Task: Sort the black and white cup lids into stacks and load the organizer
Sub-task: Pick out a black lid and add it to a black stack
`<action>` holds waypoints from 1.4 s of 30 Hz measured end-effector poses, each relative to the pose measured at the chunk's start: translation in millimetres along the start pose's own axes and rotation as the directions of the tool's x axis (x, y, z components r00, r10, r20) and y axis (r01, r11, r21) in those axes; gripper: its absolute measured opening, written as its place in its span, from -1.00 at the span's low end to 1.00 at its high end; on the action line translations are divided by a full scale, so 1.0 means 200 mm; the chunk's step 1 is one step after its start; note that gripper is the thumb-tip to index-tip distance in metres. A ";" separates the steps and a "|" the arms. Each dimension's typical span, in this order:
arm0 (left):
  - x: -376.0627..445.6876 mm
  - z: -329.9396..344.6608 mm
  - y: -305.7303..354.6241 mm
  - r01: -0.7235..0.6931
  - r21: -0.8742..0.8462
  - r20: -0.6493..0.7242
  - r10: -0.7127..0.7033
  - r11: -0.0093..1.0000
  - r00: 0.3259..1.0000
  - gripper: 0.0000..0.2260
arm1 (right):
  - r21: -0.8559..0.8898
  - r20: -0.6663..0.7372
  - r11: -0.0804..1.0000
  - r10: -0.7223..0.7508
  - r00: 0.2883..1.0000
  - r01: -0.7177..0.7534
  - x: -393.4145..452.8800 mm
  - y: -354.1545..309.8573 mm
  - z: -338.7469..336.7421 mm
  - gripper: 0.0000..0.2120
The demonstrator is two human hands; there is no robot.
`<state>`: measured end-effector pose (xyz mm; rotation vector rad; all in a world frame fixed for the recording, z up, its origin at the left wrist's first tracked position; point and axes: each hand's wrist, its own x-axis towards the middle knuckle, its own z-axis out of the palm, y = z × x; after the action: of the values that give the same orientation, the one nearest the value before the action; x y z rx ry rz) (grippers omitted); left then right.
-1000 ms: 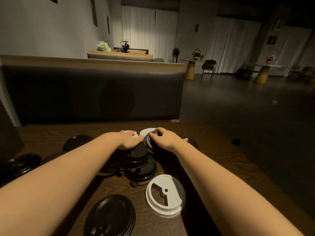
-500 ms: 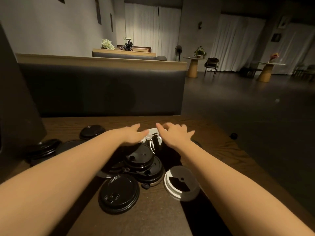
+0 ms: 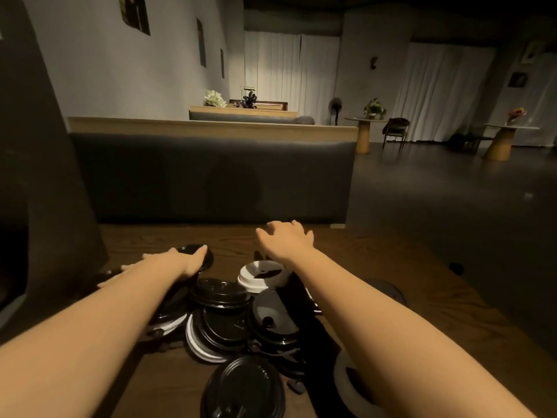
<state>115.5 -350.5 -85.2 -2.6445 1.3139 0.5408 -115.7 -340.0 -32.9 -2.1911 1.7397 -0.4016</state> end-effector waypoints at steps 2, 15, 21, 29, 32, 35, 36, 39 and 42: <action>0.04 0.01 0.03 -0.034 0.023 0.004 0.034 0.999 0.999 0.00 | -0.014 0.043 0.999 -0.047 0.998 0.047 0.06 -0.11 0.03 -0.52; -0.16 0.04 0.12 -0.196 -0.012 0.018 0.196 0.980 0.980 -0.47 | 0.012 0.504 0.981 -0.175 0.846 0.195 -0.02 -0.23 0.11 -0.59; -0.45 0.08 0.09 -0.304 -0.179 -0.032 0.303 0.936 0.952 -0.53 | -0.005 0.417 0.989 -0.135 0.899 0.150 -0.27 -0.17 0.04 -0.59; -0.72 0.10 0.03 -0.372 -0.507 -0.280 0.259 0.778 0.924 -0.51 | 0.036 0.312 0.994 -0.113 0.943 0.107 -0.57 -0.11 -0.12 -0.53; -0.92 0.20 -0.01 -0.465 -0.635 -0.365 0.291 0.617 0.884 -0.55 | 0.106 0.222 0.988 -0.136 0.966 0.114 -0.69 -0.04 -0.09 -0.54; -1.14 0.32 -0.08 -0.614 -0.630 -0.538 0.304 0.475 0.786 -0.66 | 0.075 0.066 0.978 -0.200 0.978 0.195 -0.81 0.02 -0.03 -0.59; -1.19 0.36 -0.10 -0.656 -0.606 -0.576 0.321 0.450 0.752 -0.69 | 0.051 0.028 0.976 -0.213 0.977 0.211 -0.84 0.04 0.00 -0.60; -1.30 0.46 -0.16 -0.748 -0.468 -0.663 0.372 0.470 0.649 -0.75 | 0.057 -0.105 0.970 -0.231 0.967 0.237 -0.95 0.08 0.07 -0.64; -1.36 0.57 -0.21 -0.825 -0.282 -0.742 0.434 0.490 0.511 -0.78 | 0.147 -0.265 0.968 -0.160 0.951 0.204 -1.03 0.09 0.12 -0.66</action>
<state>-31.1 -92.3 -90.1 -2.7496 2.9367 0.2027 -167.0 -140.4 -67.7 -2.2593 1.5537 -0.8773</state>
